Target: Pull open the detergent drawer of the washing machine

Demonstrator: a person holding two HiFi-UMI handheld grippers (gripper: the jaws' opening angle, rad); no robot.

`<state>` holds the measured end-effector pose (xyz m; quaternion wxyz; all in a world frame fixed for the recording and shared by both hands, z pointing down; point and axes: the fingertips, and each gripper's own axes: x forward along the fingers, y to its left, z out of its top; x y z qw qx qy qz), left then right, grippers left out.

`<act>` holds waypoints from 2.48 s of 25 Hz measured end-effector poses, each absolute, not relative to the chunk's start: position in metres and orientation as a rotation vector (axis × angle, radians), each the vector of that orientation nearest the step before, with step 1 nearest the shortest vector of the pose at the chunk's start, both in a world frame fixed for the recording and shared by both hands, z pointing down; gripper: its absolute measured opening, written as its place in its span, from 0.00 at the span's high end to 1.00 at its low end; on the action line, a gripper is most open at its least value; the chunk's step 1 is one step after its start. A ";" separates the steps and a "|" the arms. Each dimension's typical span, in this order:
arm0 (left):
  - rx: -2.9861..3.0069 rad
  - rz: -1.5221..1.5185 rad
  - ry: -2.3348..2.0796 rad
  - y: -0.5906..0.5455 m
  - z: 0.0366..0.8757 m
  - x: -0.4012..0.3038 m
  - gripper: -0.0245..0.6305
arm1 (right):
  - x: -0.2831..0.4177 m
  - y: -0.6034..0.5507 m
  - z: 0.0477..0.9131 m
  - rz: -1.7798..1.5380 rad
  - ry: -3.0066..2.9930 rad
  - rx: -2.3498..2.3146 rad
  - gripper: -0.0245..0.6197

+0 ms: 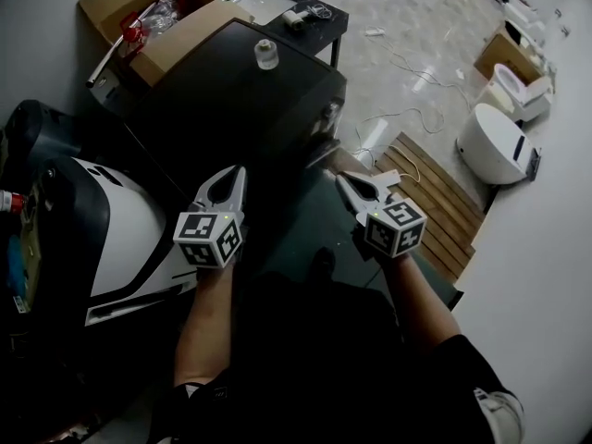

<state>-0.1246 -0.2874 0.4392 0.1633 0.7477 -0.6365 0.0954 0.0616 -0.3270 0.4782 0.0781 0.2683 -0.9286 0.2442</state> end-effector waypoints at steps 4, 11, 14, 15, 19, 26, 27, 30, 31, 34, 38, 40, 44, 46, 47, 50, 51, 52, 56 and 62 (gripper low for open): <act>2.094 0.253 -1.856 -0.283 0.442 -0.142 0.96 | 0.040 -0.330 0.481 0.697 -2.798 0.717 0.95; 2.027 0.196 -1.952 -0.259 0.432 -0.201 0.96 | -0.030 -0.321 0.466 0.620 -2.805 0.563 0.93; 1.998 0.170 -1.965 -0.245 0.437 -0.225 0.96 | -0.056 -0.314 0.465 0.595 -2.794 0.527 0.93; 1.993 0.169 -1.969 -0.241 0.439 -0.233 0.96 | -0.064 -0.311 0.467 0.592 -2.785 0.521 0.93; 1.954 0.148 -1.977 -0.225 0.451 -0.260 0.96 | -0.090 -0.301 0.478 0.575 -2.745 0.476 0.93; 1.805 0.122 -2.037 -0.200 0.476 -0.278 0.96 | -0.116 -0.297 0.496 0.539 -2.703 0.314 0.85; 1.777 0.115 -2.051 -0.197 0.478 -0.276 0.96 | -0.118 -0.300 0.498 0.537 -2.700 0.281 0.83; 1.687 0.108 -2.093 -0.189 0.487 -0.268 0.96 | -0.125 -0.306 0.504 0.534 -2.687 0.166 0.80; 1.653 0.113 -2.109 -0.186 0.491 -0.266 0.96 | -0.127 -0.306 0.507 0.533 -2.683 0.124 0.80; 1.543 0.112 -2.156 -0.176 0.504 -0.260 0.96 | -0.125 -0.309 0.522 0.529 -2.659 0.017 0.79; 1.418 0.108 -2.189 -0.159 0.524 -0.243 0.96 | -0.121 -0.314 0.543 0.519 -2.621 -0.102 0.77; 1.362 0.103 -2.190 -0.153 0.535 -0.234 0.96 | -0.118 -0.314 0.552 0.514 -2.607 -0.161 0.76; 1.273 0.112 -2.202 -0.146 0.553 -0.218 0.96 | -0.115 -0.317 0.567 0.499 -2.576 -0.250 0.75; 1.248 0.134 -2.200 -0.144 0.560 -0.217 0.96 | -0.119 -0.318 0.574 0.492 -2.562 -0.271 0.74; 1.237 0.139 -2.194 -0.143 0.565 -0.216 0.96 | -0.121 -0.318 0.577 0.490 -2.554 -0.277 0.74; 1.218 0.139 -2.150 -0.144 0.584 -0.215 0.75 | -0.126 -0.317 0.588 0.486 -2.532 -0.270 0.73; 1.218 0.137 -2.137 -0.145 0.589 -0.216 0.71 | -0.128 -0.317 0.590 0.482 -2.531 -0.258 0.73; 1.220 0.135 -2.130 -0.146 0.593 -0.218 0.70 | -0.130 -0.317 0.592 0.477 -2.533 -0.244 0.73; 1.237 0.124 -2.116 -0.152 0.605 -0.227 0.70 | -0.132 -0.315 0.602 0.461 -2.515 -0.212 0.73; 1.254 0.147 -2.087 -0.159 0.622 -0.240 0.69 | -0.135 -0.315 0.618 0.466 -2.479 -0.192 0.73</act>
